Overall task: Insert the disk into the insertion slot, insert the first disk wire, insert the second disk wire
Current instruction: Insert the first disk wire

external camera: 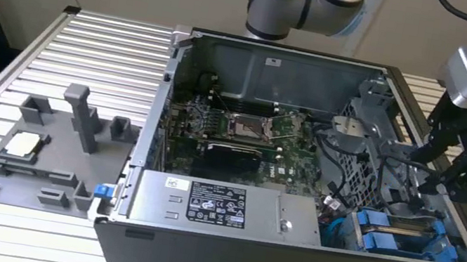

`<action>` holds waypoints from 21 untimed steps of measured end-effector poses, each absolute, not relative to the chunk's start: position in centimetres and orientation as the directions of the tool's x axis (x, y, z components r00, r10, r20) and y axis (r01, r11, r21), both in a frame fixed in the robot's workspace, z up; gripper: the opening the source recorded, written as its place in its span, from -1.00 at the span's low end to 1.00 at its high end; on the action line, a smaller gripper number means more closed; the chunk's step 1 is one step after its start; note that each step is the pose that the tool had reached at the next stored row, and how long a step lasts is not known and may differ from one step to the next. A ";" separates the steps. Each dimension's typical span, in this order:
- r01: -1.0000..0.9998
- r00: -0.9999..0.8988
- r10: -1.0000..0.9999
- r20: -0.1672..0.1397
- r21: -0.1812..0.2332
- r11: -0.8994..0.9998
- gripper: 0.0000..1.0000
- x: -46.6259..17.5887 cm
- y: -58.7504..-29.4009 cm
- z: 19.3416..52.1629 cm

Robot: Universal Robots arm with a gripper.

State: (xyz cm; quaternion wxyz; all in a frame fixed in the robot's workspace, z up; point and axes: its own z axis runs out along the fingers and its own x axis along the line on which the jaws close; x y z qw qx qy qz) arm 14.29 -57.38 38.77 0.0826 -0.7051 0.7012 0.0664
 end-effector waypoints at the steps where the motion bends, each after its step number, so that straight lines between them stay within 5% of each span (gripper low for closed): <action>1: -1.000 0.011 -0.978 -0.209 -0.023 -0.006 -0.06 14.6 -57.4 38.8; 21: -0.998 0.065 -0.975 -0.214 -0.023 -0.062 -0.06 16.8 -57.4 38.6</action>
